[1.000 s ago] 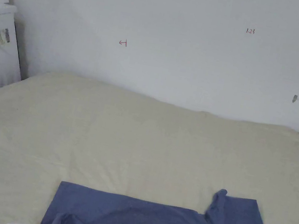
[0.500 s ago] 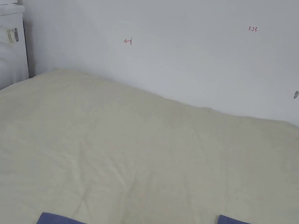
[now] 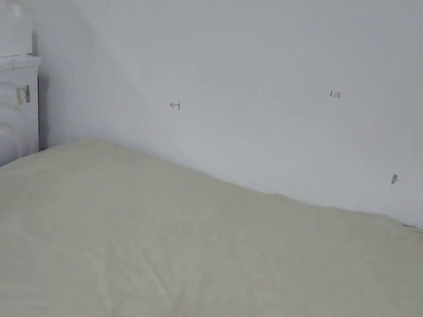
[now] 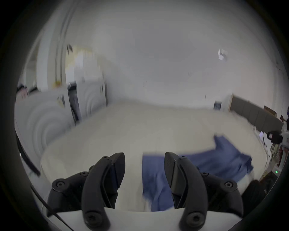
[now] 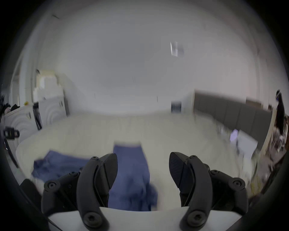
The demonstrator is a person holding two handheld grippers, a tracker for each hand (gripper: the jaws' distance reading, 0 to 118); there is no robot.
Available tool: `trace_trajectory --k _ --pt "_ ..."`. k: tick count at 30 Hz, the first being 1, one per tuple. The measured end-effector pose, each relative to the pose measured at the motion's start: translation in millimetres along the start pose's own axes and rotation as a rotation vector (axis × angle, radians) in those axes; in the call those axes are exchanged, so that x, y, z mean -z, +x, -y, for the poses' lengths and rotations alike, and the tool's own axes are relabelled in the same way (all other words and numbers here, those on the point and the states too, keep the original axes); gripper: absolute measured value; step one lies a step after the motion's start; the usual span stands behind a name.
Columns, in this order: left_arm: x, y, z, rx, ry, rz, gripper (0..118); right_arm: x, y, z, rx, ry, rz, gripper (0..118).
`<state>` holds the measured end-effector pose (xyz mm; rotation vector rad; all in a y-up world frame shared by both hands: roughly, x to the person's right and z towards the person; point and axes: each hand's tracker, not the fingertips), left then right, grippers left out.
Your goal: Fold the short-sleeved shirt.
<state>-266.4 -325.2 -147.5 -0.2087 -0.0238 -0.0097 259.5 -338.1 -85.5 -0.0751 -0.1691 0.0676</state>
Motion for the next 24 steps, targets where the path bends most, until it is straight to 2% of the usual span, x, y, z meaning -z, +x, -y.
trace_trajectory --k 1,3,4,7,9,10,11,13,14,15,17,20,21,24 --pt "-15 10 -16 0.045 0.101 0.013 58 -9 -9 -18 -0.016 0.088 0.022 73" --pt "-39 28 -35 0.097 0.285 -0.001 59 -20 -20 -41 -0.016 0.179 0.026 84" --pt "-44 35 -43 0.099 0.319 -0.005 60 -20 -24 -51 -0.001 0.144 0.007 87" --pt "-54 51 -59 0.052 0.318 0.034 56 -16 -35 -65 0.058 0.089 -0.073 87" --pt "-50 57 -60 0.042 0.316 0.096 44 -10 -42 -63 0.072 0.057 -0.122 85" --pt "-49 60 -59 0.041 0.309 0.091 31 -7 -46 -60 0.073 0.047 -0.129 81" --pt "-47 65 -58 0.035 0.292 0.083 15 -5 -51 -57 0.073 0.031 -0.122 68" --pt "-42 69 -53 0.048 0.276 0.086 7 -1 -58 -48 0.059 0.012 -0.141 37" --pt "-40 71 -51 0.055 0.257 0.094 1 -1 -62 -43 0.055 0.011 -0.141 14" --pt "-40 73 -47 0.062 0.254 0.095 0 0 -67 -41 0.039 -0.004 -0.138 0" --pt "-38 72 -42 0.082 0.218 0.142 0 4 -73 -35 0.015 -0.028 -0.158 0" --pt "-41 73 -36 0.075 0.229 0.130 0 4 -81 -29 0.017 -0.030 -0.158 0" --pt "-40 71 -36 0.046 0.212 0.183 0 5 -79 -28 0.021 -0.038 -0.171 0" --pt "-37 69 -36 -0.013 0.176 0.177 0 8 -82 -28 0.009 -0.063 -0.182 0"
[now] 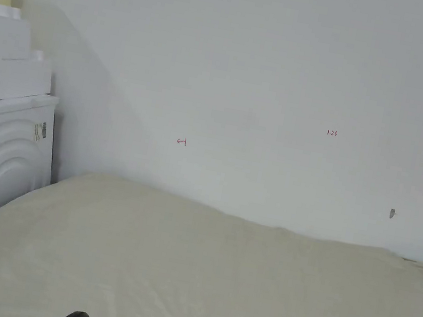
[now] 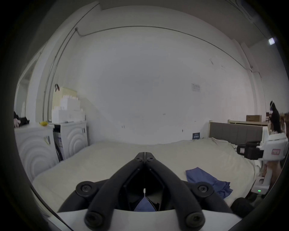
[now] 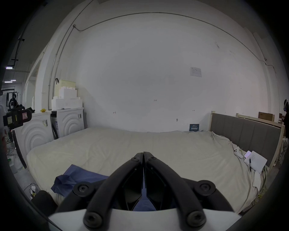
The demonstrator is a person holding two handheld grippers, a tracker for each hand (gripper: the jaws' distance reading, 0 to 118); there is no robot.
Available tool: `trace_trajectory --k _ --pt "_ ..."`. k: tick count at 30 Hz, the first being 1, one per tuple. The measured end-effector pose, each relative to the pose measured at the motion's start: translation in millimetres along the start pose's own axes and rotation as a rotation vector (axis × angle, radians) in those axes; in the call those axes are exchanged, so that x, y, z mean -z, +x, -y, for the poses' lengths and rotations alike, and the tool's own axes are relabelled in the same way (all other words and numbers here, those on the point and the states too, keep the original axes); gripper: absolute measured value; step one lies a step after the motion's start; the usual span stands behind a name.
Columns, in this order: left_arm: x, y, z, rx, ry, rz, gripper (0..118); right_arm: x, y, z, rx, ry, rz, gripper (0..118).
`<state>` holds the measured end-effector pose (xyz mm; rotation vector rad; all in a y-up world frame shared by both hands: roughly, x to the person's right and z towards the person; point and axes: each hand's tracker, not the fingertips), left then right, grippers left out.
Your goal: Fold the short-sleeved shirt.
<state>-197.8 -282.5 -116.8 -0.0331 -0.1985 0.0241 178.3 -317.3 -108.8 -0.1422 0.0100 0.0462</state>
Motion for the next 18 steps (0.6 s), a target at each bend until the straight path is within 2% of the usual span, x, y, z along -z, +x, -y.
trace_trajectory --k 2,4,7,12,14,18 --pt "2 1 4 0.010 0.008 -0.018 0 -2 -1 -2 -0.010 0.006 0.007 0" --pt "8 2 2 0.007 -0.049 -0.032 0 -1 1 -3 0.017 -0.008 -0.019 0" --pt "11 -1 4 0.005 -0.052 0.010 0 -2 0 -1 0.020 -0.002 -0.012 0" --pt "8 0 10 -0.020 -0.056 0.032 0 0 4 2 0.080 0.009 -0.011 0" --pt "8 4 12 0.051 -0.071 -0.028 0 -1 2 0 0.089 0.008 -0.017 0" --pt "8 -2 12 0.021 -0.089 -0.034 0 -1 2 2 0.085 0.007 -0.024 0"
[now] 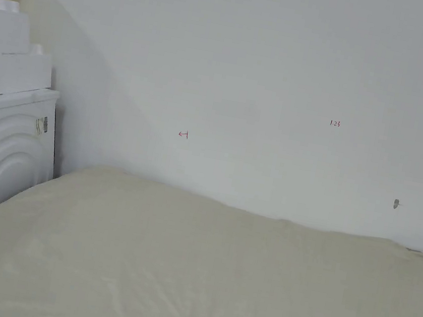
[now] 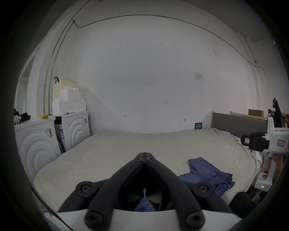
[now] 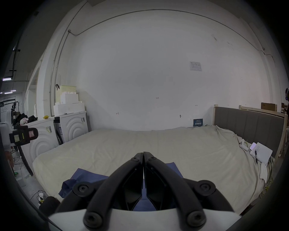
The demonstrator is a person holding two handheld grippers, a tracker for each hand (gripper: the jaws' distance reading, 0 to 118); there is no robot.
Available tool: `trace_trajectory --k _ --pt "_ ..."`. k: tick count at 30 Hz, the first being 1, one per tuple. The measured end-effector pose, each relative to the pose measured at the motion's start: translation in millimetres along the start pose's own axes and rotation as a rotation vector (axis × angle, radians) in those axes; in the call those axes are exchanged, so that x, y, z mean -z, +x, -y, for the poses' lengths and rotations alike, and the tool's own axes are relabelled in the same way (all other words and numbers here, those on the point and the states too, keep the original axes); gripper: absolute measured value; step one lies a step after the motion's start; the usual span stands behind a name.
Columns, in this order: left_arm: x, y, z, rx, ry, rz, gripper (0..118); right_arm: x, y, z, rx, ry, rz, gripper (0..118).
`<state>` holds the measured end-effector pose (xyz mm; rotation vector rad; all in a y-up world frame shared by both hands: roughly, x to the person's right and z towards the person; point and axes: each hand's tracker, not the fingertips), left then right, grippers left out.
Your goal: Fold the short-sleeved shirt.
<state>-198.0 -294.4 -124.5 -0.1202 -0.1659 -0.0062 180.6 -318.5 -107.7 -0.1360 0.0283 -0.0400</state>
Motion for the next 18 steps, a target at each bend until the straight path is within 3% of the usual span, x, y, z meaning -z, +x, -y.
trace_trajectory --k 4,10,12,14,16,17,18 --pt "-1 -3 2 0.039 -0.016 -0.030 0 1 -1 1 -0.015 -0.010 -0.001 0" --pt "14 -21 19 -0.043 -0.106 -0.054 0 1 -5 9 -0.049 -0.043 -0.020 0" --pt "31 -29 29 -0.040 -0.162 -0.066 11 3 -3 14 -0.018 -0.067 -0.041 0" --pt "53 -38 39 -0.041 -0.228 -0.051 36 5 0 19 0.005 -0.085 -0.056 0" --pt "83 -45 47 -0.030 -0.355 -0.053 40 7 2 23 0.009 -0.105 -0.058 0" --pt "99 -49 53 -0.029 -0.397 -0.067 61 8 2 25 0.005 -0.114 -0.058 0" --pt "116 -54 61 -0.035 -0.423 -0.062 69 10 3 28 0.001 -0.122 -0.055 0"
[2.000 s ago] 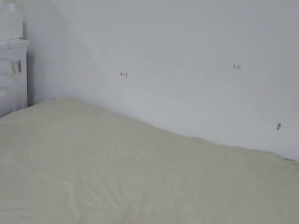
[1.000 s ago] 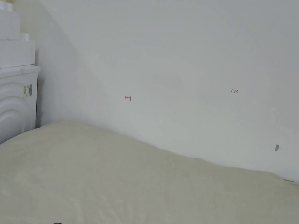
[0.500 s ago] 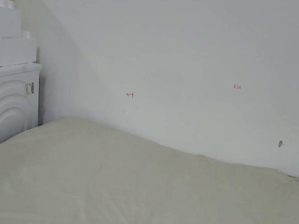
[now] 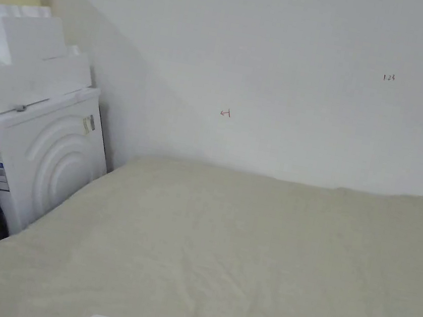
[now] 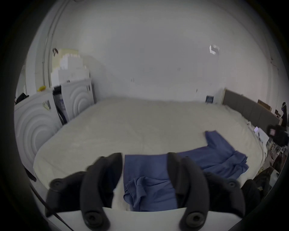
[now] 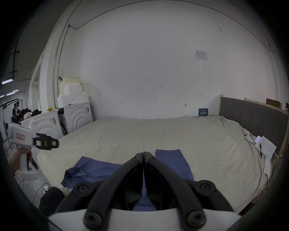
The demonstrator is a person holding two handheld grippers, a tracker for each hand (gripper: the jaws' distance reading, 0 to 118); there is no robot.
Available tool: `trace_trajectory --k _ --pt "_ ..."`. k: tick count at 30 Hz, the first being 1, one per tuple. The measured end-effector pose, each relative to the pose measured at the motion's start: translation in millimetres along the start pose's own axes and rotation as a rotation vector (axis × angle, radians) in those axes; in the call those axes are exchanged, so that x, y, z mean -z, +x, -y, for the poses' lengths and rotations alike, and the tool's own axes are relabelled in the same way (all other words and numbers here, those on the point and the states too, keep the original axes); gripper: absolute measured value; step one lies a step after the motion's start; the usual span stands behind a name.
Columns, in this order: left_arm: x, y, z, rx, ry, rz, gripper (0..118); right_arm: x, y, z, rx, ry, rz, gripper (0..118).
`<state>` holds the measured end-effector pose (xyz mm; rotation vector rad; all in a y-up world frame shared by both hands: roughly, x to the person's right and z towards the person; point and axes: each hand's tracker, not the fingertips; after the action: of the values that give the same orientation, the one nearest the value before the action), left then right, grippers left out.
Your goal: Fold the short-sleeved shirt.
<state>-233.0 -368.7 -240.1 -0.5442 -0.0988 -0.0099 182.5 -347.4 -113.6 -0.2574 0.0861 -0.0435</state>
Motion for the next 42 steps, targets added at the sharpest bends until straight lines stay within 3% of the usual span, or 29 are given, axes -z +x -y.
trace_trajectory --k 4,9,13,17,19,20,22,23,25,28,32,37,39,42 --pt "85 -15 0 -0.027 -0.175 -0.017 72 7 7 7 -0.007 -0.040 -0.007 1" --pt "178 -15 12 0.095 -0.364 -0.028 72 21 21 18 0.021 -0.114 0.012 2" --pt "223 -21 18 0.092 -0.437 -0.041 72 26 31 23 0.032 -0.155 0.043 2" --pt "241 -28 19 0.063 -0.452 -0.034 81 30 40 29 0.047 -0.192 0.064 2" --pt "239 -31 23 0.034 -0.442 -0.021 76 32 43 34 0.062 -0.205 0.080 3" --pt "233 -30 25 0.035 -0.433 -0.022 66 34 46 37 0.087 -0.211 0.084 4" --pt "225 -23 27 0.058 -0.401 -0.017 43 39 51 43 0.123 -0.232 0.069 17" --pt "222 -17 28 0.100 -0.391 -0.010 26 41 53 45 0.130 -0.239 0.070 32" --pt "218 -6 32 0.189 -0.377 0.017 21 46 57 47 0.135 -0.245 0.081 51" --pt "224 -2 33 0.169 -0.392 -0.014 20 55 68 43 0.155 -0.247 0.101 57" --pt "231 -15 28 0.079 -0.433 0.006 18 107 105 31 0.153 -0.303 0.107 94" --pt "233 -9 26 0.089 -0.459 -0.001 18 222 170 37 0.136 -0.589 0.179 97" --pt "234 -6 27 0.110 -0.460 -0.012 18 258 182 44 0.065 -0.654 0.194 96" --pt "232 -6 28 0.110 -0.457 -0.014 18 293 190 59 0.035 -0.720 0.226 92"
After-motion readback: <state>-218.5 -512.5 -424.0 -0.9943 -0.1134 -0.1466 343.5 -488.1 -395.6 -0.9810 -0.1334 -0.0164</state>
